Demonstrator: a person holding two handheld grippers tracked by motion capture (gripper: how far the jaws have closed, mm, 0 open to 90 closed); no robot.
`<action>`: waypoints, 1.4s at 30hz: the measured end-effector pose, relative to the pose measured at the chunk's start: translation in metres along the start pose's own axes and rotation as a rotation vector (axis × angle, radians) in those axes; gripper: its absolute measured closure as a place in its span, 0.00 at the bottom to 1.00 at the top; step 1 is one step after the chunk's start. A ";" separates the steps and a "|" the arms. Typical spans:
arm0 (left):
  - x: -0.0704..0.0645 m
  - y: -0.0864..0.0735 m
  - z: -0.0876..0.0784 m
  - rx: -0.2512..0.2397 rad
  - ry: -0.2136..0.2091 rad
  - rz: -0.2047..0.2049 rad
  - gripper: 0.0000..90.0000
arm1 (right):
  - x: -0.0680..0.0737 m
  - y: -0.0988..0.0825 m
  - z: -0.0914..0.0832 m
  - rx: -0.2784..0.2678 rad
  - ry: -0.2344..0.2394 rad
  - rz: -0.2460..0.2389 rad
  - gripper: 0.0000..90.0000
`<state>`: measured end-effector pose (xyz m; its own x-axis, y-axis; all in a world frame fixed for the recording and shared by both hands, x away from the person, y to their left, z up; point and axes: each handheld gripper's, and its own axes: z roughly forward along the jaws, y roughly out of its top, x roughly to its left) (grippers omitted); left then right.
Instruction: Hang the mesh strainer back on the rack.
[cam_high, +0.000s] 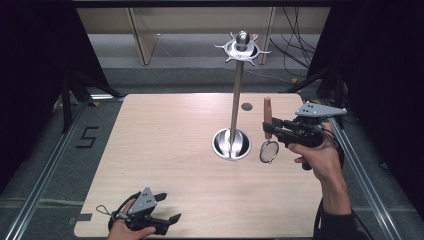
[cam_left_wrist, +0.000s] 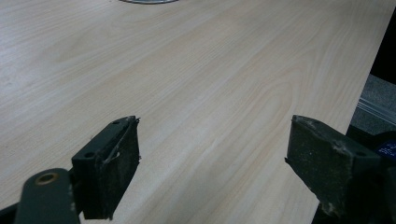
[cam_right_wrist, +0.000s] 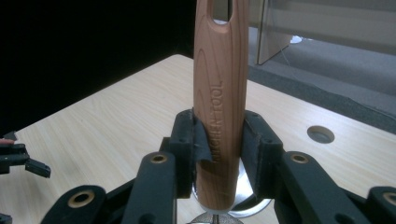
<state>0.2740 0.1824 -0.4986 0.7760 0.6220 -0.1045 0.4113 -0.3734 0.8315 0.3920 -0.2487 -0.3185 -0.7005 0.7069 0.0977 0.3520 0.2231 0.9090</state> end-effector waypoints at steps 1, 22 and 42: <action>0.000 0.000 0.000 -0.002 -0.004 0.000 0.18 | 0.001 0.002 0.000 -0.005 -0.001 0.003 0.76; 0.001 0.001 0.000 -0.002 -0.006 0.018 0.18 | 0.014 0.061 -0.004 -0.075 -0.030 -0.053 0.76; 0.001 0.001 -0.001 0.000 -0.010 0.022 0.18 | 0.014 0.092 0.012 -0.064 -0.069 -0.074 0.76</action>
<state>0.2743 0.1830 -0.4977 0.7894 0.6070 -0.0920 0.3944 -0.3865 0.8337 0.4219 -0.2100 -0.2388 -0.6777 0.7353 0.0034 0.2591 0.2345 0.9370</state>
